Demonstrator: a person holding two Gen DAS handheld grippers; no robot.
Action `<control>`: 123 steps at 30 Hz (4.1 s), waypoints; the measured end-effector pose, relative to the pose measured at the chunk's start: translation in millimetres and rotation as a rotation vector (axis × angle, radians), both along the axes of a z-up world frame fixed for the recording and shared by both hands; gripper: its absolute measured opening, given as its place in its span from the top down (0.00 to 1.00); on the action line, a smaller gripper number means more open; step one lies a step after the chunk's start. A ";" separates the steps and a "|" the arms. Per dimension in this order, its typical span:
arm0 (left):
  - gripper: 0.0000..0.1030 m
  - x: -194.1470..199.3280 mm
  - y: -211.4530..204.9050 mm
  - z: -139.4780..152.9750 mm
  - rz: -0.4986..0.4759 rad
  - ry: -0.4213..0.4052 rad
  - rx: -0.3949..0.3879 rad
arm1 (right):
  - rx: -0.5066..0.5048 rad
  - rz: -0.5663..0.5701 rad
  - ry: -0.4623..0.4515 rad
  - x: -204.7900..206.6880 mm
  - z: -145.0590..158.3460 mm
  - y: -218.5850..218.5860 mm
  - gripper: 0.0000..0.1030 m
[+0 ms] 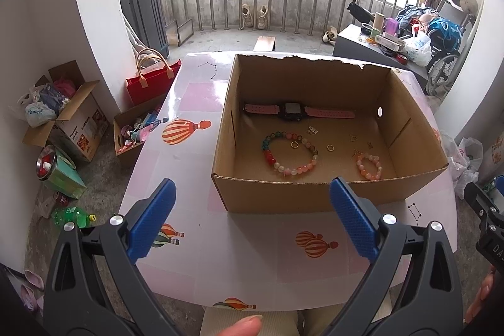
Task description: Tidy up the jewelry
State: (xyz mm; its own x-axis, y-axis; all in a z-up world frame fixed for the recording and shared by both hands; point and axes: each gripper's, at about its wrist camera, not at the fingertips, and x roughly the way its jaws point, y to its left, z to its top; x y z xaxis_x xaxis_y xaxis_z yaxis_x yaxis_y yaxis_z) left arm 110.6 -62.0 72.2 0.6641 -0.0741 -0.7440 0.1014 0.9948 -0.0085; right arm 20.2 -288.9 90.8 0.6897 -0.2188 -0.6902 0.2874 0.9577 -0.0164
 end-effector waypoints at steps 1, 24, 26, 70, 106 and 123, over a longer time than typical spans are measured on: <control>0.08 0.3 -0.3 -0.3 0.000 0.001 0.000 | 0.000 -0.001 0.001 0.0 -0.1 -0.4 0.06; 0.08 0.6 -3.3 -5.5 -0.003 0.013 0.010 | 0.009 -0.003 0.013 2.5 -6.3 -2.1 0.06; 0.08 0.6 -3.4 -6.3 -0.003 0.013 0.009 | 0.011 -0.004 0.014 2.3 -6.2 -2.6 0.06; 0.08 0.0 6.6 -12.6 0.011 0.032 0.032 | 0.016 -0.009 0.018 -0.5 -7.5 -5.3 0.06; 0.08 4.3 43.2 -9.7 0.069 0.027 0.035 | 0.017 -0.017 0.019 -3.2 -5.1 -7.8 0.06; 0.08 2.9 39.8 -11.9 0.055 0.034 0.048 | 0.022 -0.018 0.019 -4.6 -6.3 -6.3 0.06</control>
State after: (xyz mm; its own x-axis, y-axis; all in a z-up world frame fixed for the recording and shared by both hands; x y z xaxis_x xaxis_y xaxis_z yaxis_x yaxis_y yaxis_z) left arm 113.5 -22.2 60.3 0.6405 -0.0017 -0.7680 0.0467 0.9982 0.0368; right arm 15.6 -295.2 84.5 0.6726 -0.2160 -0.7078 0.3044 0.9525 -0.0015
